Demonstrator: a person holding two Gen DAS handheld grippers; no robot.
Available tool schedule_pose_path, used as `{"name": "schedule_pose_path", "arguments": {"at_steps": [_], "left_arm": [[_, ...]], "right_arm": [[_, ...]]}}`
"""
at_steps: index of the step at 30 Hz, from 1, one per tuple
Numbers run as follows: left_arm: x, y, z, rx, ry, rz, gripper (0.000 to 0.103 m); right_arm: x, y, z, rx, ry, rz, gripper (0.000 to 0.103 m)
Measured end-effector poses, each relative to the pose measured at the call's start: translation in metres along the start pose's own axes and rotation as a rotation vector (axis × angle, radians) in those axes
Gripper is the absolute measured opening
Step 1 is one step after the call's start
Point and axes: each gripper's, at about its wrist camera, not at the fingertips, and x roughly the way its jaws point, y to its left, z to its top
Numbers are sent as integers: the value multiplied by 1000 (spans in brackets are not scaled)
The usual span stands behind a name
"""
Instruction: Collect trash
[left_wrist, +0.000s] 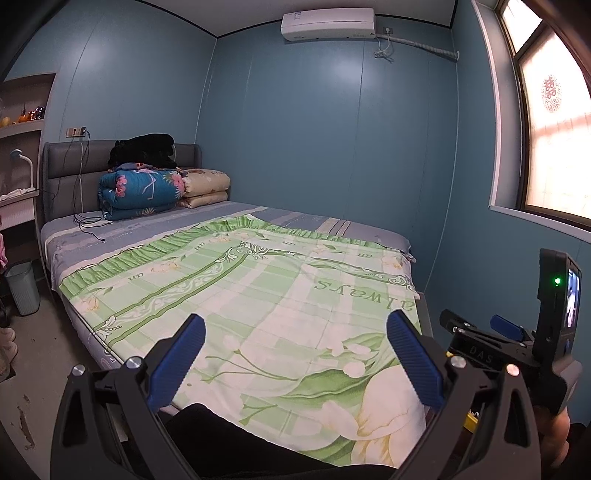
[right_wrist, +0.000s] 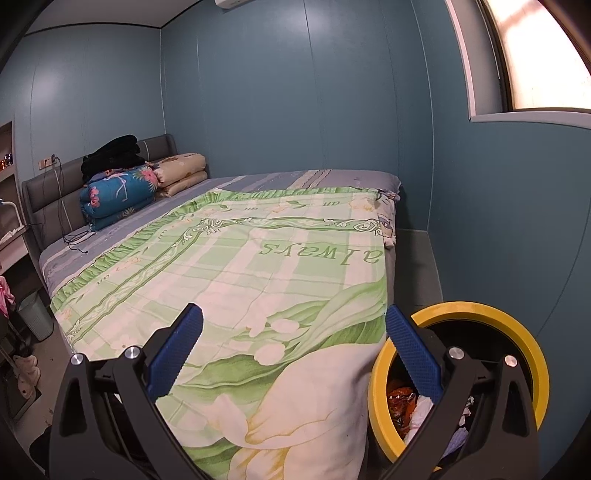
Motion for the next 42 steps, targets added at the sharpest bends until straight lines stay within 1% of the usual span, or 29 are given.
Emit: {"name": "schedule_pose_path", "arguments": {"at_steps": [6, 25, 42], "left_arm": [[0, 0, 0, 0, 0, -2, 95], [6, 6, -3, -22, 26, -13, 95], [12, 1, -7, -12, 55, -34, 95]], "right_arm": [[3, 0, -2, 0, 14, -1, 95], [2, 2, -1, -12, 14, -12, 95], [7, -11, -5, 10, 33, -34, 95]]}}
